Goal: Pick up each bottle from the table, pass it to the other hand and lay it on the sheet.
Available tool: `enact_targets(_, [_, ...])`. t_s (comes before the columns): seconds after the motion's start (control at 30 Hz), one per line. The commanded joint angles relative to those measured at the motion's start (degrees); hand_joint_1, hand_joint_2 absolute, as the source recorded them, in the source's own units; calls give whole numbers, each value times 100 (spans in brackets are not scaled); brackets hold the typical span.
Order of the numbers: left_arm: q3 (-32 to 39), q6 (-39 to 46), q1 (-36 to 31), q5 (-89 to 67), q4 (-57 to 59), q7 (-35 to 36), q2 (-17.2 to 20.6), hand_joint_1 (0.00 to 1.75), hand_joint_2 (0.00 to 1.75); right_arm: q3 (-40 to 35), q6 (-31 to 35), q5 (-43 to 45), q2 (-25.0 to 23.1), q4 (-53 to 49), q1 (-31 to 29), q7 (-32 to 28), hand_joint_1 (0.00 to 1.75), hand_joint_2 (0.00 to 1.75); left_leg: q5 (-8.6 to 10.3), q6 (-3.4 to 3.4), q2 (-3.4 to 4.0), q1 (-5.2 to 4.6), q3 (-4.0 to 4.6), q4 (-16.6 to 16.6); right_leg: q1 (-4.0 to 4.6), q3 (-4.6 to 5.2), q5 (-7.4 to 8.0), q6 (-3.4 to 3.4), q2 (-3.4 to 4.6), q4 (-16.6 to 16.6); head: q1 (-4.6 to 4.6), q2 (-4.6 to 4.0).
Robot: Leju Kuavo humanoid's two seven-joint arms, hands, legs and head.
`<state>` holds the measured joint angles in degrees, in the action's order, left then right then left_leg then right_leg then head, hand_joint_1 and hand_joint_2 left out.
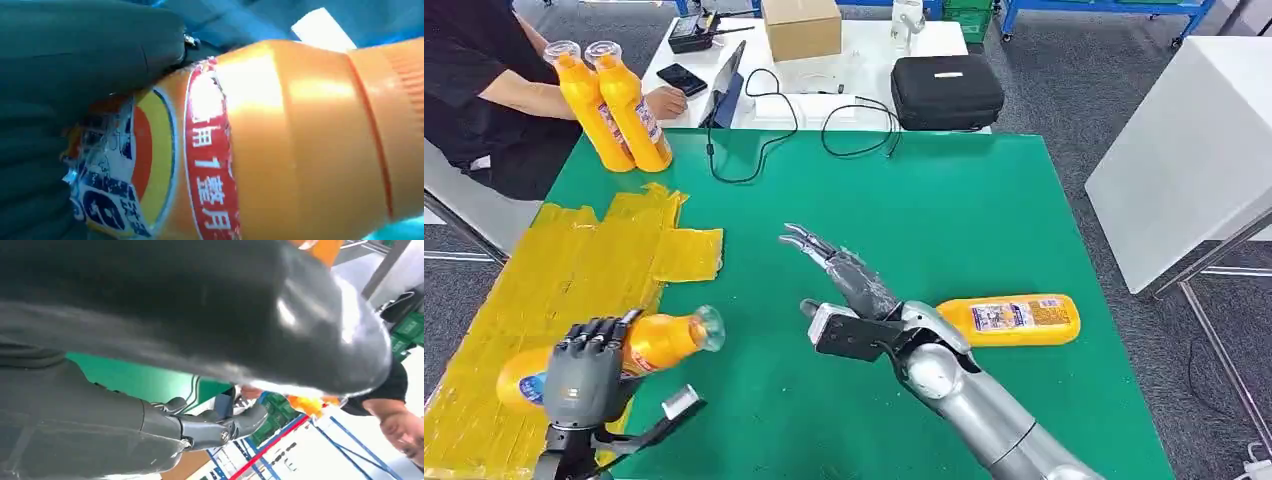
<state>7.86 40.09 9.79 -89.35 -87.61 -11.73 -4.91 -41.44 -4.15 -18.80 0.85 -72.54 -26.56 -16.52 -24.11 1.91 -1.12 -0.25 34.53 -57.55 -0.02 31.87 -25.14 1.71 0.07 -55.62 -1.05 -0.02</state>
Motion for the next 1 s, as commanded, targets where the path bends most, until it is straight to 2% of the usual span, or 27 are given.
enact_targets(0.03, [-608,-9,-378,-65,1610,266,1043,175,175,-342,-77,97,433,-59,-230,-12,0,0,0,-6,1,-4,-11,5,-4,-9,-4,0,-6,-6,0,0])
enact_targets(0.33, [-636,-9,-372,-65,1619,283,1083,175,175,-351,-77,97,430,-37,-245,-12,0,0,2,-9,-6,-8,0,2,-5,-3,-5,-3,-9,-8,-6,0])
enact_targets(0.53, [-1267,-9,-491,-65,1986,887,1505,175,175,-404,-58,129,500,-65,-252,-17,0,0,2,-10,-4,-7,-1,3,-4,-3,-4,-2,-7,-8,-6,0])
enact_targets(0.7, [-1463,-9,-492,-65,1979,1047,1573,175,175,-404,-51,146,511,-69,-275,-20,0,0,0,-12,-3,-4,-4,2,-4,-6,-6,-1,-6,-9,-4,0])
enact_targets(0.73, [-1856,-9,-586,-65,2199,1466,1797,21,175,-403,-50,170,506,-67,-280,5,0,0,2,-10,-5,-4,1,2,-4,-1,-4,-1,-7,-10,-4,0])
enact_targets(0.77, [-2001,-9,-664,-65,2314,1647,1802,0,0,-406,-49,170,500,-64,-272,5,0,0,-1,-13,-1,-4,-7,0,-4,-9,-8,0,-6,-11,-4,0])
enact_targets(0.9, [-2386,-9,-676,-65,2171,1885,2020,0,0,-427,-47,170,500,-53,-282,5,0,0,4,-12,-7,-5,-1,1,-4,-4,-5,-2,-9,-11,-7,0])
enact_targets(1.0, [-2386,-9,-676,-65,2171,1885,2020,0,0,-427,-47,170,500,-53,-282,5,0,0,3,-15,1,-4,-3,0,-4,-4,-4,-1,-1,-12,-4,0])
